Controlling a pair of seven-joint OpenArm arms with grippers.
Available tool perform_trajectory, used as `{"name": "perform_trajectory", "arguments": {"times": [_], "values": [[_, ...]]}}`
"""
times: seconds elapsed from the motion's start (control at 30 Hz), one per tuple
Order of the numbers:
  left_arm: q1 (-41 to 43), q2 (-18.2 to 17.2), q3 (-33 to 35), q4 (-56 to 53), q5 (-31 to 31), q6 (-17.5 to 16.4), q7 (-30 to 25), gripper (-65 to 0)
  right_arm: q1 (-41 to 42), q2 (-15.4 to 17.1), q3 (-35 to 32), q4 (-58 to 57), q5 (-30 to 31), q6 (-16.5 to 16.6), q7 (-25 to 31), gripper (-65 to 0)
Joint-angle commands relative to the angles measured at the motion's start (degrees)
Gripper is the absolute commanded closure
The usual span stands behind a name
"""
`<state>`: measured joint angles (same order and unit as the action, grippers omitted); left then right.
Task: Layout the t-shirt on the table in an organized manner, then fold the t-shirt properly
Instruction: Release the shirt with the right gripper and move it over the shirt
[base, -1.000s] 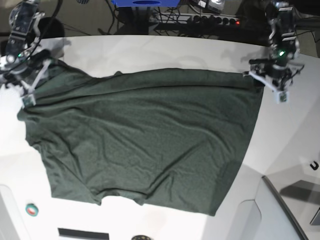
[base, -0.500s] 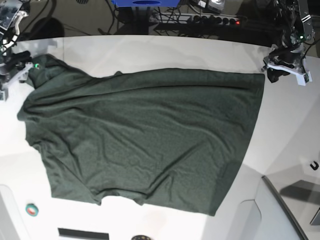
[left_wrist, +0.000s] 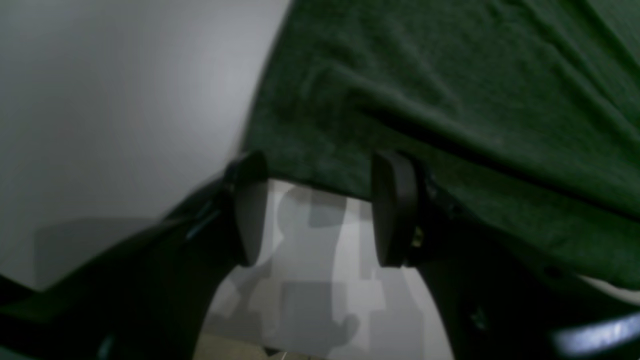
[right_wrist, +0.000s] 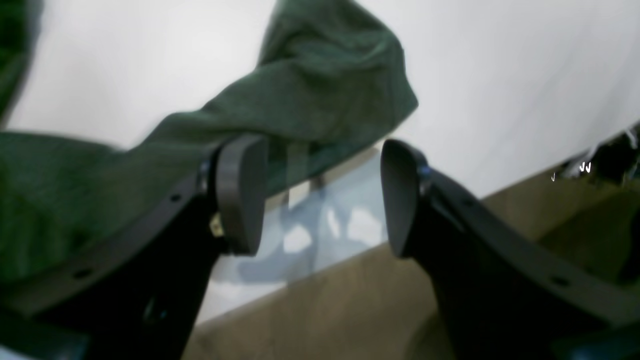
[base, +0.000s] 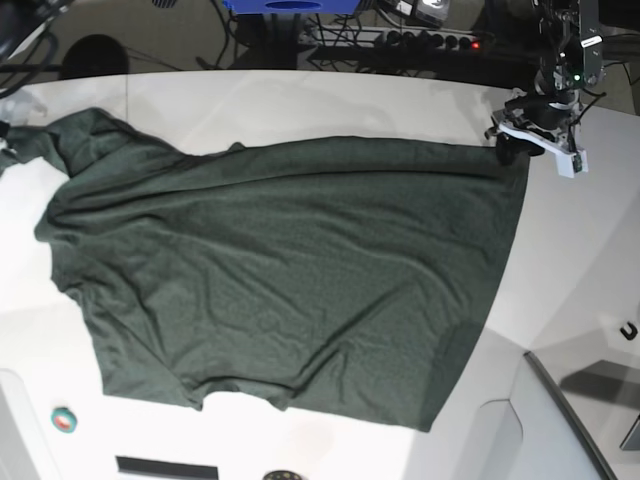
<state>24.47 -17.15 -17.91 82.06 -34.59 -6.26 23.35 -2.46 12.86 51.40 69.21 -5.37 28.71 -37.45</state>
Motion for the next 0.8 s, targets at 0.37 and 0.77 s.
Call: {"name": "perform_trajectory", "arguments": {"times": [0.37, 0.77], "values": [[0.5, -0.7, -0.3, 0.5, -0.4, -0.4, -1.1, -31.4, 8.7, 11.3, -0.1, -26.9, 0.8, -5.3, 9.5, -32.6], [0.4, -0.8, -0.4, 0.6, -0.3, -0.4, -1.1, -31.4, -0.3, 5.6, 8.3, -4.8, 0.9, -5.0, 4.4, -0.3]]}}
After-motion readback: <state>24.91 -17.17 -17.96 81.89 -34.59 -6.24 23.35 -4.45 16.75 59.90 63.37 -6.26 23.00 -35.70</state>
